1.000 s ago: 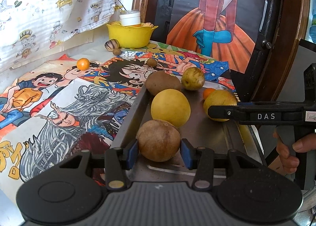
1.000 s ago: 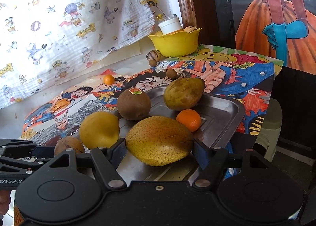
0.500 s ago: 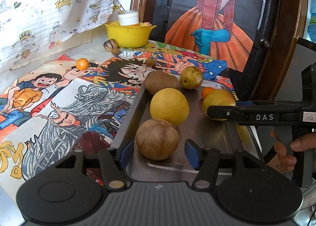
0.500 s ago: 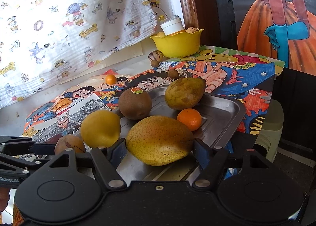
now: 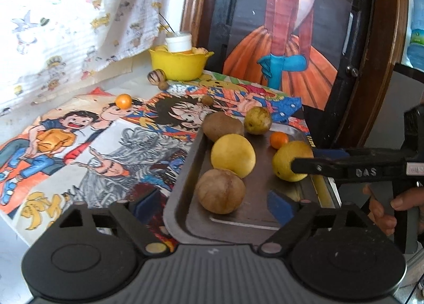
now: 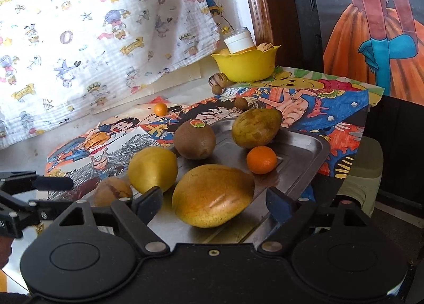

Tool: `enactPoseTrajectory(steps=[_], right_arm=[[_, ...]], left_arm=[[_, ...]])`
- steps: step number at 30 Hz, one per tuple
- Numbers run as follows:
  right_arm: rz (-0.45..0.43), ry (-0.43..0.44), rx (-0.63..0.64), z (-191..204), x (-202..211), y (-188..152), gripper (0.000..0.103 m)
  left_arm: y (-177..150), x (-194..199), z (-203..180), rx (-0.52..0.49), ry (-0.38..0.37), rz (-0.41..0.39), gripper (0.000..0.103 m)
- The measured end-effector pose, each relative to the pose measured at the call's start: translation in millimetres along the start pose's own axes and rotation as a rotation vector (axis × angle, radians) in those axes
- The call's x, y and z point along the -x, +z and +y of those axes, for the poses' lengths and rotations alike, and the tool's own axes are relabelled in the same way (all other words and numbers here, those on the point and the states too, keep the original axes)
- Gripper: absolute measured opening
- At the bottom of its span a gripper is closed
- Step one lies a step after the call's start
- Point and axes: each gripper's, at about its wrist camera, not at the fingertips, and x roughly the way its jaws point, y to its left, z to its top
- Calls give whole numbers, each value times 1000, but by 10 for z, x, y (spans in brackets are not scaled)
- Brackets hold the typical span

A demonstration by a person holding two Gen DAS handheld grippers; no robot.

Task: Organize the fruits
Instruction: 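Lift both tools away from the tray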

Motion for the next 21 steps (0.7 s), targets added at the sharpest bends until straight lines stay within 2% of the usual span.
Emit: enactPoseTrajectory(steps=[2, 4, 6, 9, 14, 21], right_arm=[[-2, -8, 6, 32, 73, -20, 93], [-5, -12, 6, 68, 166, -43, 99], [4, -26, -5, 113, 257, -66, 101], [42, -53, -10, 213, 383, -97, 102], [171, -129, -32, 452, 521, -151, 102], [243, -111, 19, 899, 676, -221, 102]], left_arm=[[-1, 64, 35, 10, 19, -18, 103], [3, 105, 70, 11, 38, -29, 103], [-1, 129, 117, 1, 48, -22, 103], [-11, 171, 178, -30, 64, -3, 103], [-52, 223, 214, -129, 69, 45, 103], [-112, 326, 283, -182, 83, 89, 103]])
